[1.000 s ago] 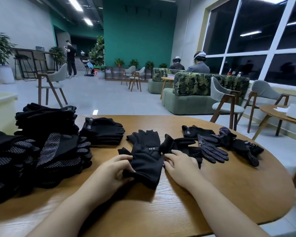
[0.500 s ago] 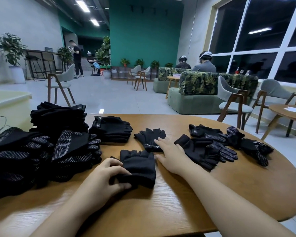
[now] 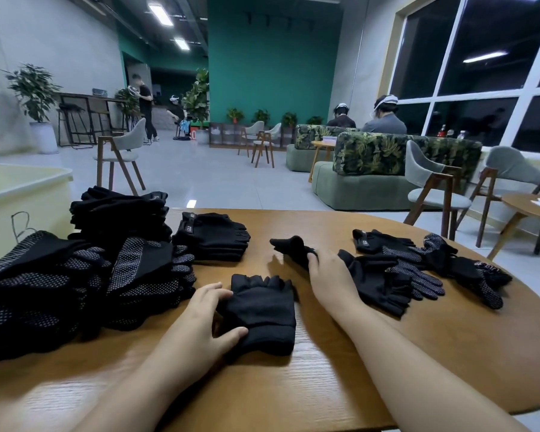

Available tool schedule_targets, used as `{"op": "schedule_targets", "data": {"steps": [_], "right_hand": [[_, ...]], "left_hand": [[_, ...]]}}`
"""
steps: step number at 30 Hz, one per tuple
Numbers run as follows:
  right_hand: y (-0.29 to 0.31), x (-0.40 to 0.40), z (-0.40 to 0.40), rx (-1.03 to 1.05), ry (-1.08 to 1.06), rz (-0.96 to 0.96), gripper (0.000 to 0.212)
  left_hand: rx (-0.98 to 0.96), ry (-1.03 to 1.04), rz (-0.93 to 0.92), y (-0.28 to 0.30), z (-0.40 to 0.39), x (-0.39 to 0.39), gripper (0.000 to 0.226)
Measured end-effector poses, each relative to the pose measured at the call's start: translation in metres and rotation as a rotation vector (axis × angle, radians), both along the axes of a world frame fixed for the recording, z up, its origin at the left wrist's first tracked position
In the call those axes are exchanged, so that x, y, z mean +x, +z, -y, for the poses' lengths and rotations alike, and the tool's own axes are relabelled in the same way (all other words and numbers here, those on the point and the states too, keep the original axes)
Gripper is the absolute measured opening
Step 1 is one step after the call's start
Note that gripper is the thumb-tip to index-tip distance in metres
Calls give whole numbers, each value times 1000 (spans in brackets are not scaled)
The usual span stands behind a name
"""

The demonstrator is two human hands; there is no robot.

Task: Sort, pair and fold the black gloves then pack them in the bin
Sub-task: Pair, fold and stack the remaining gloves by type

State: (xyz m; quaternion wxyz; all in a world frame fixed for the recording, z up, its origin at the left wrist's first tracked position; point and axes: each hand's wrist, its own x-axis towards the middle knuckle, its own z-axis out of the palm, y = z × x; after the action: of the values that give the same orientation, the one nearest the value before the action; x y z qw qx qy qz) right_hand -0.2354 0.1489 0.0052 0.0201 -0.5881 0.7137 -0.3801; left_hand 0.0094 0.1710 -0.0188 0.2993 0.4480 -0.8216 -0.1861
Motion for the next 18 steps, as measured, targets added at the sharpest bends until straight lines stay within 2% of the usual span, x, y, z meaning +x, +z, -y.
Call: {"op": "schedule_targets", "data": {"steps": [4, 6, 9, 11, 14, 18], "right_hand": [[15, 17, -21, -137, 40, 195, 28], [21, 28, -34, -203, 69, 187, 25], [17, 49, -61, -283, 236, 95, 23], [5, 59, -75, -218, 378, -41, 31], [-12, 63, -86, 29, 542, -165, 29], [-14, 62, -89, 77, 525, -149, 26]], "left_hand": [[3, 49, -29, 1, -2, -1, 74], [44, 77, -40, 2, -3, -2, 83], [99, 87, -90, 1, -2, -2, 94], [127, 88, -118, 1, -2, -2, 100], [155, 81, -106, 0, -1, -1, 104], [132, 47, -120, 1, -2, 1, 97]]}}
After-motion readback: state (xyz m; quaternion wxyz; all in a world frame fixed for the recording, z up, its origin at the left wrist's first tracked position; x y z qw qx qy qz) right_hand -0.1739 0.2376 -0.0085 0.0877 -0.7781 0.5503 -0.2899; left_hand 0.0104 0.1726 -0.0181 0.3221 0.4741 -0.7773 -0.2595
